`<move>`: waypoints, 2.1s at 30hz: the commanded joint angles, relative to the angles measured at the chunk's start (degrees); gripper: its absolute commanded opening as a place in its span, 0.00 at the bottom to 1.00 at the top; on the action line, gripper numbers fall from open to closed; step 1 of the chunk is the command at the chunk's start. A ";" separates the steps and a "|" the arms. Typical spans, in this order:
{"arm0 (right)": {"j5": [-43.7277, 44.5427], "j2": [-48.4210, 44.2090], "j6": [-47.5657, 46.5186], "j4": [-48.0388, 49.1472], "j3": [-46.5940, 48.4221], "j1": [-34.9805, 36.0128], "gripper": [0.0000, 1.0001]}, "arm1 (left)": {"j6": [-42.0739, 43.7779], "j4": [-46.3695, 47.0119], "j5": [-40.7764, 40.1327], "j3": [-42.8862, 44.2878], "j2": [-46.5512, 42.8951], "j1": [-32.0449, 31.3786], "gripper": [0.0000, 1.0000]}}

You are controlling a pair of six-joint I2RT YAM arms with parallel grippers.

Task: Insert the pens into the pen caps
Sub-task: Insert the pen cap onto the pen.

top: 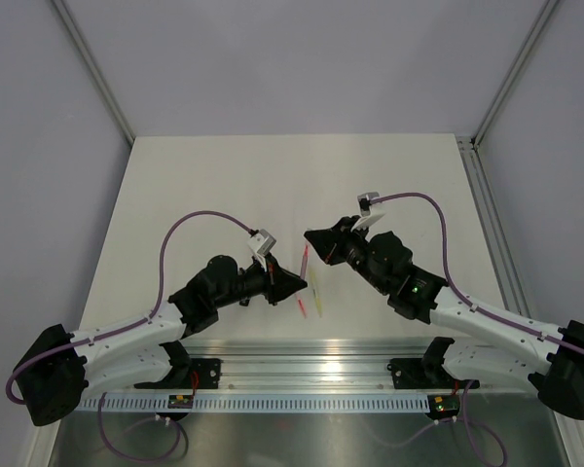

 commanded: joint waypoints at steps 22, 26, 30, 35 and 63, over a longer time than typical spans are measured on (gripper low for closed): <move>2.88 -2.14 -1.75 -1.59 -2.96 4.29 0.00 | 1.19 3.65 -1.54 -0.24 -1.61 0.01 0.00; 2.35 -1.70 -2.36 -0.97 -3.14 4.73 0.00 | 1.19 3.65 -1.54 -0.33 -1.69 0.01 0.00; 1.91 -1.52 -2.97 0.08 -3.40 5.08 0.00 | 1.10 3.82 -1.53 -0.33 -1.70 0.01 0.00; 2.70 -2.14 -3.85 1.14 -4.28 5.87 0.00 | 0.58 5.13 -0.83 -0.33 -1.08 0.01 0.00; 3.05 -9.61 -7.11 5.09 -9.81 5.96 0.00 | -6.28 9.45 6.02 5.29 4.55 -0.26 0.00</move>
